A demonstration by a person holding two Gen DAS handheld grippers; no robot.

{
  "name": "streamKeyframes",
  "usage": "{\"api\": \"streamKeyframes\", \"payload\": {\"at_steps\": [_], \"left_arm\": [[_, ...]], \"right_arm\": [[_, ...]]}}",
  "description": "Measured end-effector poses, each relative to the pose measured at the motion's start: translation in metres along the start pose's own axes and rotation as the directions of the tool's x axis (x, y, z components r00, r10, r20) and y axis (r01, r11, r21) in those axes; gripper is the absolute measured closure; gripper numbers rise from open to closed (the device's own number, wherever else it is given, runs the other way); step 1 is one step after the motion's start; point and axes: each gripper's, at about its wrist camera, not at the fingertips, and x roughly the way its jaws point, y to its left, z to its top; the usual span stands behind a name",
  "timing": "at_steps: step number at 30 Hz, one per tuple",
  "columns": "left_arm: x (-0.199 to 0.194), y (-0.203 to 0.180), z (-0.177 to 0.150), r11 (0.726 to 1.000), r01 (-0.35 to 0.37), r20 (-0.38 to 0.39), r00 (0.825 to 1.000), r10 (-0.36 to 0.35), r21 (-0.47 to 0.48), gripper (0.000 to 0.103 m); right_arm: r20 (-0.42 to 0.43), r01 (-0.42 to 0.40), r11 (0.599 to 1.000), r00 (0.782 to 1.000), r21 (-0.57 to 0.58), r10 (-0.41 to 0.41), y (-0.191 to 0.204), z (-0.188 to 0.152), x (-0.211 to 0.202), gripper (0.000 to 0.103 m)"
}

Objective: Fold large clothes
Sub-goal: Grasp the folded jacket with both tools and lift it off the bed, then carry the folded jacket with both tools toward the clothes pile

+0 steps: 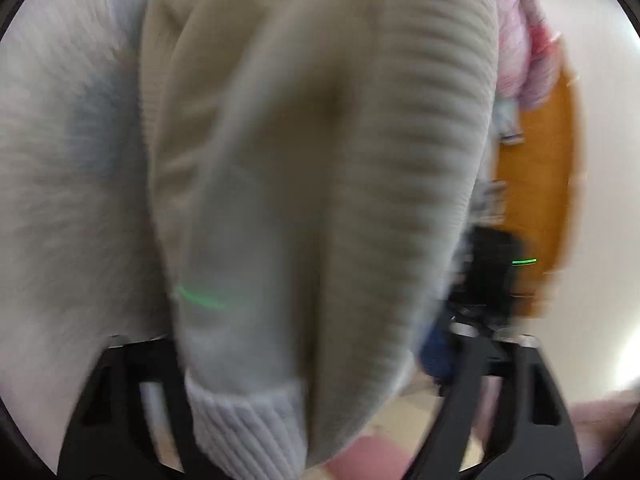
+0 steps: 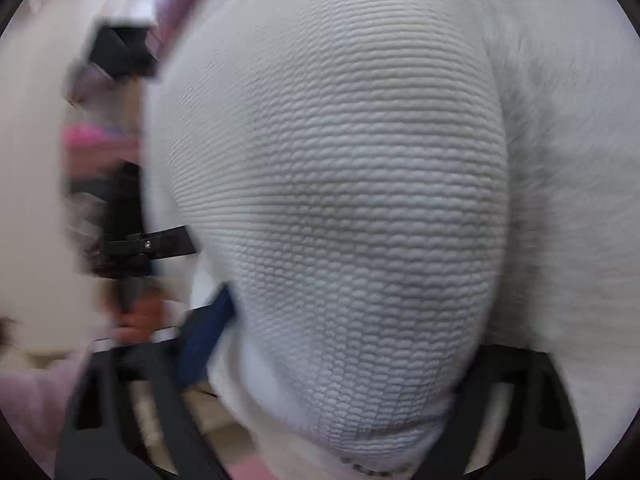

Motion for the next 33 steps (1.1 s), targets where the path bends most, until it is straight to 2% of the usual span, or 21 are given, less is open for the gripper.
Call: {"api": "streamKeyframes", "payload": {"at_steps": [2,4,8,12,19,25,30,33], "left_arm": [[-0.008,-0.018,-0.010,0.994,-0.104,0.053,0.993,0.102,0.040,0.056],[-0.014,-0.041,-0.016,0.974,-0.214,0.093,0.974,0.206,0.080,0.064],[-0.026,-0.069,-0.027,0.937,-0.331,0.128,0.940,0.318,0.106,0.070],[-0.045,-0.088,-0.050,0.928,-0.358,0.144,0.929,0.342,0.107,0.071],[-0.075,-0.137,-0.112,0.939,-0.325,0.178,0.936,0.303,0.110,0.071],[-0.075,-0.202,-0.158,0.933,-0.325,0.159,0.940,0.301,0.152,0.071],[-0.078,-0.265,-0.195,0.922,-0.342,0.185,0.933,0.310,0.181,0.071],[-0.064,-0.306,-0.210,0.915,-0.353,0.218,0.925,0.311,0.195,0.071]], "right_arm": [[0.040,0.010,0.998,0.999,0.060,-0.012,0.005,-0.005,-0.013,0.060],[0.077,0.020,0.999,0.997,0.026,-0.022,0.020,-0.011,-0.026,0.069],[0.085,0.010,0.999,0.996,0.032,-0.012,0.038,-0.016,-0.040,0.073],[0.087,0.004,1.000,0.996,0.016,-0.006,0.060,-0.032,-0.070,0.073],[0.117,0.038,0.999,0.992,-0.018,-0.035,0.113,-0.077,-0.110,0.073],[0.139,0.078,0.997,0.988,-0.029,-0.074,0.141,-0.105,-0.156,0.074],[0.170,0.044,0.999,0.985,-0.011,-0.042,0.129,-0.134,-0.207,0.074],[0.206,0.060,0.998,0.977,-0.035,-0.052,0.125,-0.152,-0.241,0.073]]}}
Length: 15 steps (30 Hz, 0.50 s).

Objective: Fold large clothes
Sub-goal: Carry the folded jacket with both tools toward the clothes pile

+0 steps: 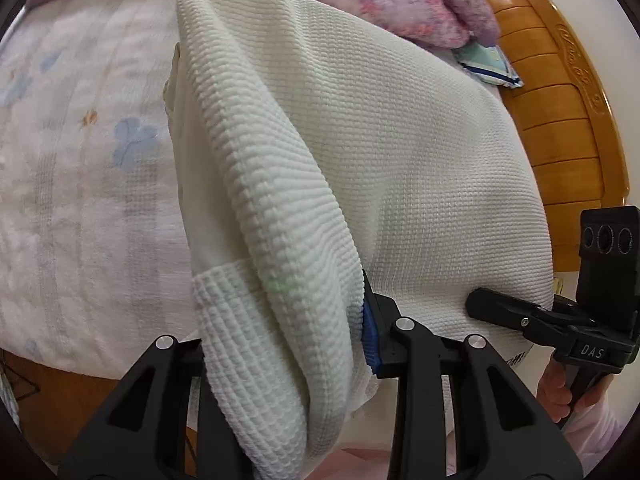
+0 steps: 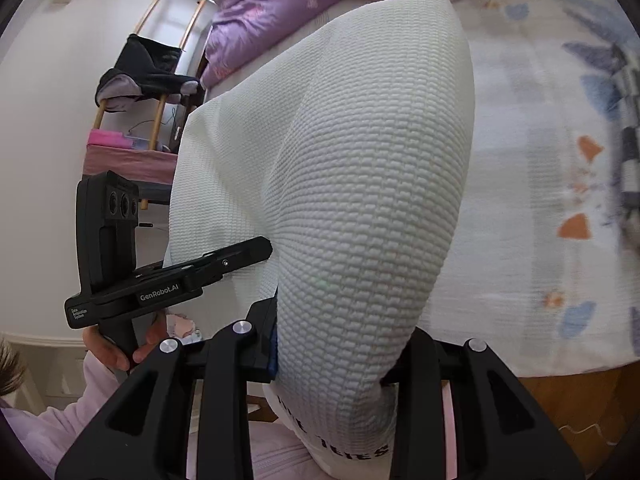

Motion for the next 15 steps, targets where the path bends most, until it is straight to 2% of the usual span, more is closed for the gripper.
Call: {"api": "streamKeyframes", "payload": {"at_steps": [4,6,10,15], "left_arm": [[0.001,-0.048,-0.003,1.000,-0.006,-0.001,1.000,0.006,0.026,0.071],[0.004,-0.075,-0.005,0.998,-0.011,0.001,1.000,0.011,0.069,0.071],[0.026,-0.126,0.003,0.991,-0.001,-0.023,1.000,0.004,0.134,0.071],[0.054,-0.178,0.006,0.958,0.044,-0.096,0.995,-0.018,0.283,0.071]], "right_arm": [[0.047,0.024,1.000,0.999,0.004,-0.025,-0.012,-0.010,-0.047,0.074],[0.071,0.023,0.999,0.997,0.024,-0.024,-0.026,-0.019,-0.070,0.074],[0.138,0.029,0.993,0.989,0.117,-0.045,-0.047,-0.030,-0.092,0.073],[0.247,0.060,0.969,0.962,0.240,-0.121,-0.079,-0.066,-0.130,0.073]]}}
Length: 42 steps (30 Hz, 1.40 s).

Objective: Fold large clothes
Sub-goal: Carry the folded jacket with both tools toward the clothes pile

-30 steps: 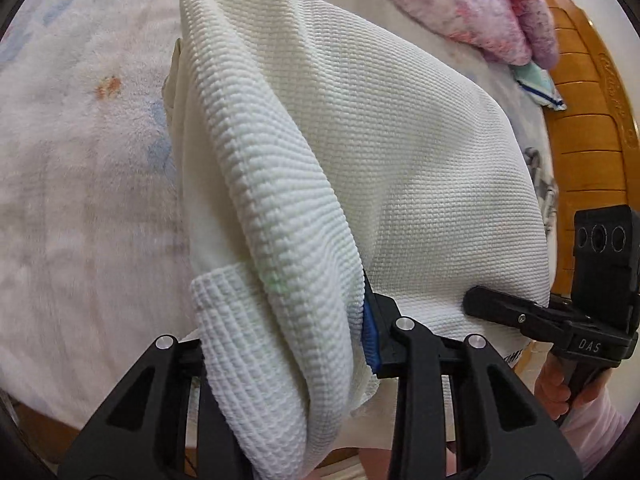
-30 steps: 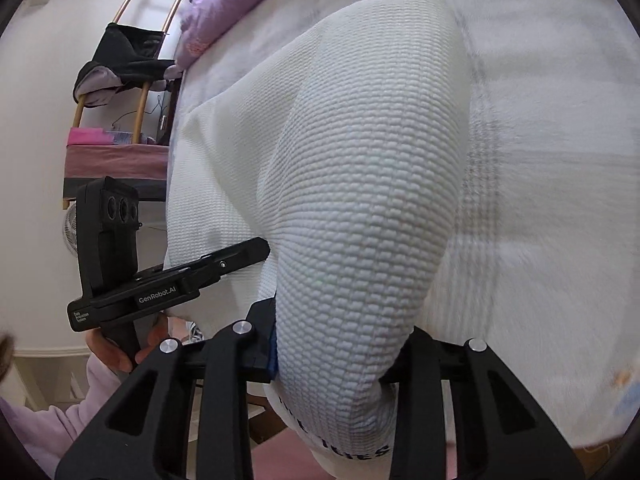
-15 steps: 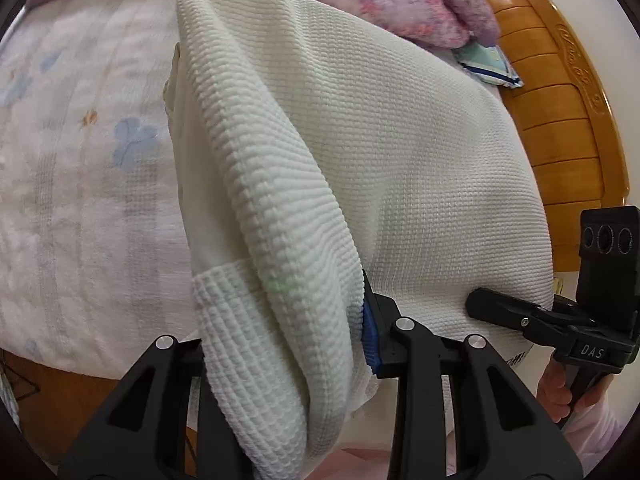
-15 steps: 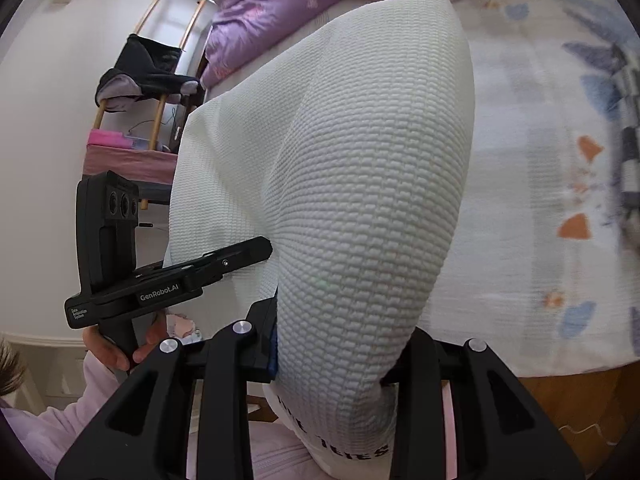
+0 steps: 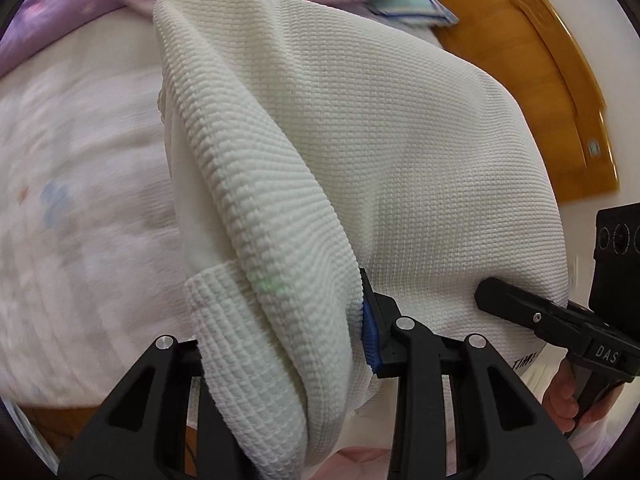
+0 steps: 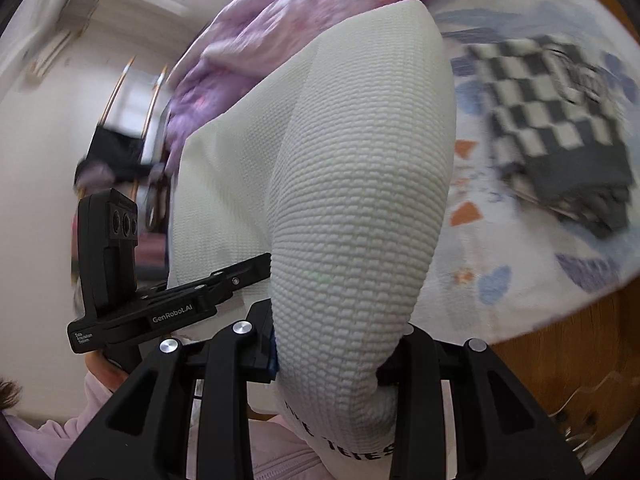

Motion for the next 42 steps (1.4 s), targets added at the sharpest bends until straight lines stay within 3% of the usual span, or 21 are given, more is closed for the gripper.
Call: {"api": "streamKeyframes", "payload": {"at_steps": [8,16,23,28,32,39,42], "left_arm": [[0.040,-0.072,0.020,0.976,0.028,-0.102,0.995,-0.006,0.214,0.070],[0.080,-0.136,0.046,0.965,0.008,-0.129,0.991,0.027,0.263,0.070],[0.126,-0.193,0.099,0.984,-0.031,-0.101,0.994,0.049,0.178,0.070],[0.165,-0.217,0.139,0.992,-0.082,-0.091,0.992,0.091,0.096,0.070],[0.204,-0.223,0.186,0.996,-0.093,-0.097,0.991,0.093,0.000,0.069],[0.272,-0.221,0.261,0.977,-0.204,-0.070,0.977,0.200,-0.057,0.067],[0.311,-0.209,0.279,0.950,-0.304,-0.084,0.951,0.299,-0.066,0.065]], "right_arm": [[0.132,0.025,0.976,0.990,0.215,-0.054,-0.060,-0.024,-0.054,0.074],[0.179,0.006,0.955,0.982,0.297,-0.062,-0.118,-0.009,-0.089,0.074],[0.141,0.002,0.975,0.989,0.224,-0.034,-0.181,0.057,-0.120,0.073],[0.061,0.005,0.986,0.998,0.166,-0.016,-0.225,0.120,-0.121,0.074],[0.003,0.017,0.995,1.000,0.102,-0.017,-0.257,0.176,-0.106,0.074],[-0.066,-0.017,0.998,0.998,0.054,0.021,-0.316,0.263,-0.046,0.073],[-0.126,0.036,0.993,0.992,0.114,-0.021,-0.346,0.283,-0.002,0.071]]}}
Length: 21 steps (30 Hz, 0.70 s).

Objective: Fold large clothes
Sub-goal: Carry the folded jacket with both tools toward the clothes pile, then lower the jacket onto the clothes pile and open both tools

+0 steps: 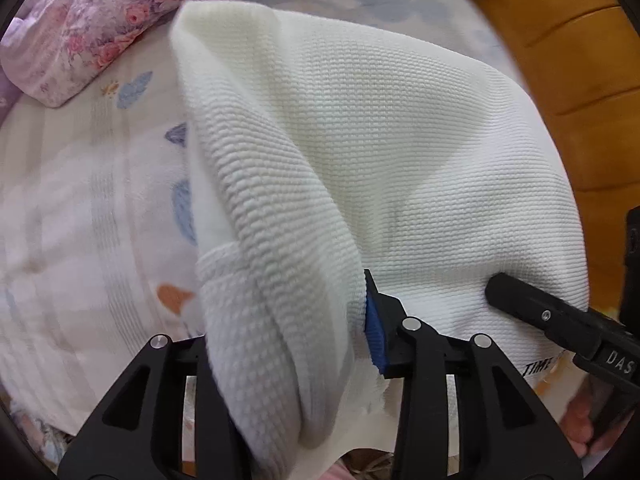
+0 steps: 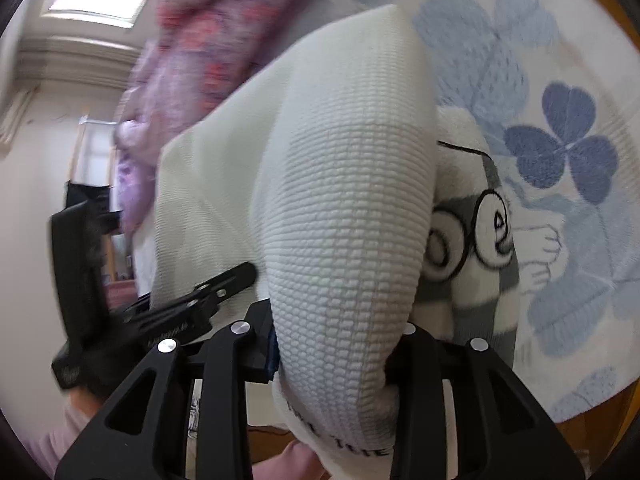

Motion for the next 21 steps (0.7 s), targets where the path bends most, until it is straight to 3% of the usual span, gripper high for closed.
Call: {"api": "streamKeyframes", "payload": {"at_steps": [3,5,8,11,13,14,15,16,17,19,20,21], "left_arm": [[0.033,-0.003,0.006,0.998,-0.057,-0.053,0.997,0.058,0.011,0.062],[0.038,-0.003,0.001,0.996,-0.084,-0.056,0.995,0.085,0.019,0.052],[0.037,0.005,-0.005,0.993,-0.119,-0.072,0.990,0.120,0.029,0.047],[0.015,0.012,-0.018,0.975,-0.220,-0.058,0.973,0.221,0.030,0.046],[0.001,0.019,-0.023,0.954,-0.299,-0.026,0.954,0.300,0.029,0.046],[-0.009,0.022,-0.027,0.950,-0.313,-0.002,0.950,0.313,0.025,0.048],[-0.021,0.024,-0.031,0.946,-0.324,0.026,0.946,0.323,0.017,0.058],[-0.028,0.025,-0.034,0.939,-0.343,0.039,0.939,0.342,0.017,0.064],[-0.032,0.025,-0.036,0.941,-0.338,0.043,0.941,0.337,0.022,0.078],[-0.034,0.021,-0.038,0.964,-0.265,0.045,0.963,0.264,0.026,0.081],[-0.025,0.018,-0.038,0.974,-0.223,0.029,0.975,0.222,0.037,0.081],[-0.011,0.015,-0.038,0.973,-0.227,0.009,0.974,0.227,0.042,0.084]], "right_arm": [[-0.077,0.121,0.991,0.990,0.061,-0.116,-0.022,0.010,0.030,0.060],[-0.106,0.145,0.982,0.986,0.119,-0.132,-0.032,0.007,0.030,0.049],[-0.103,0.183,0.970,0.980,0.163,-0.167,-0.040,-0.001,0.010,0.043],[-0.034,0.283,0.941,0.959,0.187,-0.281,-0.042,-0.012,-0.028,0.041],[0.079,0.389,0.907,0.911,0.160,-0.404,-0.032,-0.022,-0.063,0.041],[0.130,0.435,0.890,0.883,0.134,-0.451,-0.025,-0.028,-0.076,0.044],[0.176,0.449,0.888,0.870,0.100,-0.460,-0.015,-0.034,-0.086,0.047],[0.199,0.439,0.895,0.873,0.073,-0.445,-0.012,-0.037,-0.090,0.058],[0.211,0.422,0.906,0.883,0.035,-0.420,-0.007,-0.042,-0.090,0.068],[0.182,0.418,0.907,0.896,-0.038,-0.405,0.006,-0.050,-0.076,0.081],[0.152,0.452,0.891,0.884,-0.038,-0.442,0.003,-0.051,-0.060,0.085],[0.096,0.479,0.878,0.874,-0.009,-0.476,-0.008,-0.051,-0.039,0.085]]}}
